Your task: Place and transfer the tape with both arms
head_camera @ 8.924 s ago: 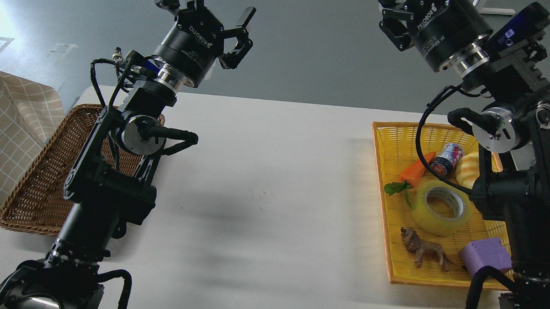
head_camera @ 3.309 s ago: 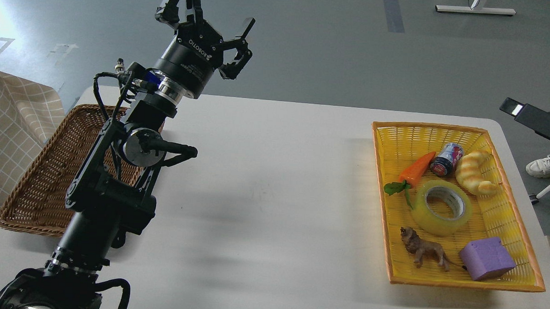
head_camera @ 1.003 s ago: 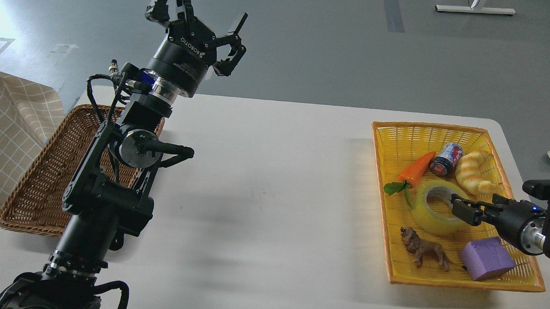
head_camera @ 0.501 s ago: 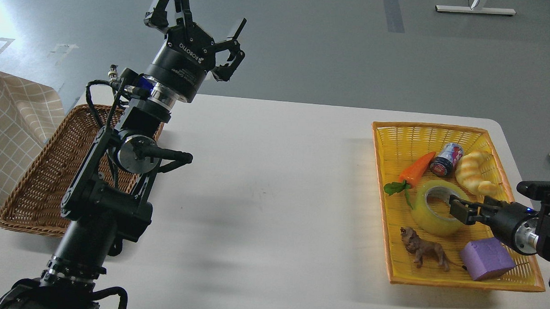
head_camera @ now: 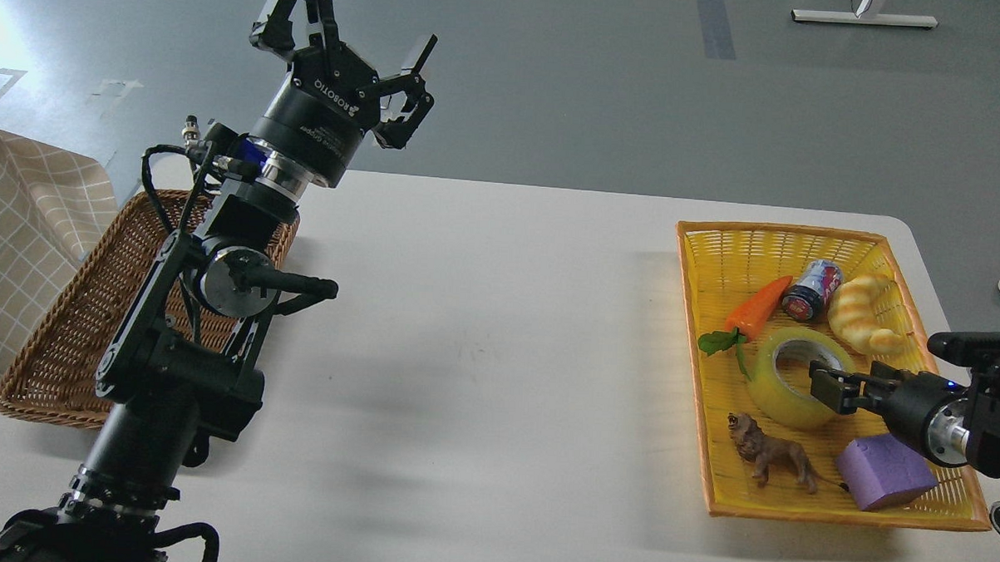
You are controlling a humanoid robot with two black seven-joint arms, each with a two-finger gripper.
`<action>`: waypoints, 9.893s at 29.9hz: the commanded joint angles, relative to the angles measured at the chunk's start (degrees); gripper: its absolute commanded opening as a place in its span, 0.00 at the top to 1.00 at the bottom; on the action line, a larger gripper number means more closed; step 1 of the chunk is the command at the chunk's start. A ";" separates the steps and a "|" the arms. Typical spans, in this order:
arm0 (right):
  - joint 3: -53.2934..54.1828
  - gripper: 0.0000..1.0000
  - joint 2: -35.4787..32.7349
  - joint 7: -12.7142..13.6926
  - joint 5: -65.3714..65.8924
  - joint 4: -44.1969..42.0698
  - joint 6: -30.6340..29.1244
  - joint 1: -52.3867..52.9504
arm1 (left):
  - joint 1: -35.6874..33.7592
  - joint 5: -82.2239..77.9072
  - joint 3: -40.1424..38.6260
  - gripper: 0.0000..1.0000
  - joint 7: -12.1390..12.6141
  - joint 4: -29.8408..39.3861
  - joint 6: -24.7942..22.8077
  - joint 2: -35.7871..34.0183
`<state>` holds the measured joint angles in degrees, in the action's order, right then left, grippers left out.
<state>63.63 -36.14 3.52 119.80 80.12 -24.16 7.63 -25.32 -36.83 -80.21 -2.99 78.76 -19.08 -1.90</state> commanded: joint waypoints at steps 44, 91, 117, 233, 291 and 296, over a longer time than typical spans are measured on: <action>1.85 0.91 -1.92 -1.59 -3.52 0.57 -3.84 16.97 | 0.01 0.18 -0.91 0.02 -0.70 -0.01 0.53 0.23; -31.46 0.92 36.14 -1.68 1.93 -27.31 -3.84 43.00 | 0.62 0.18 -1.79 0.02 -0.70 0.61 0.53 -1.88; -29.01 0.01 36.14 -1.68 -4.75 -23.52 -3.84 40.27 | 0.80 0.18 -2.32 0.02 -0.70 0.52 0.36 -2.41; 22.50 0.00 35.70 -3.26 -72.43 2.32 2.80 24.10 | 2.73 -88.17 24.48 0.02 -9.14 -5.54 24.17 -10.66; 20.48 0.00 28.94 -2.91 -72.25 2.67 2.62 22.78 | -5.35 -88.17 49.19 0.03 -3.78 -21.28 25.05 -11.28; 20.48 0.00 28.85 -3.00 -72.25 2.94 2.62 22.25 | -4.92 -88.17 49.27 0.03 -3.87 -21.54 25.05 -11.11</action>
<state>84.10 -7.28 0.55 47.55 82.95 -21.52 30.13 -30.45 -124.99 -31.02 -6.81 57.46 5.98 -13.11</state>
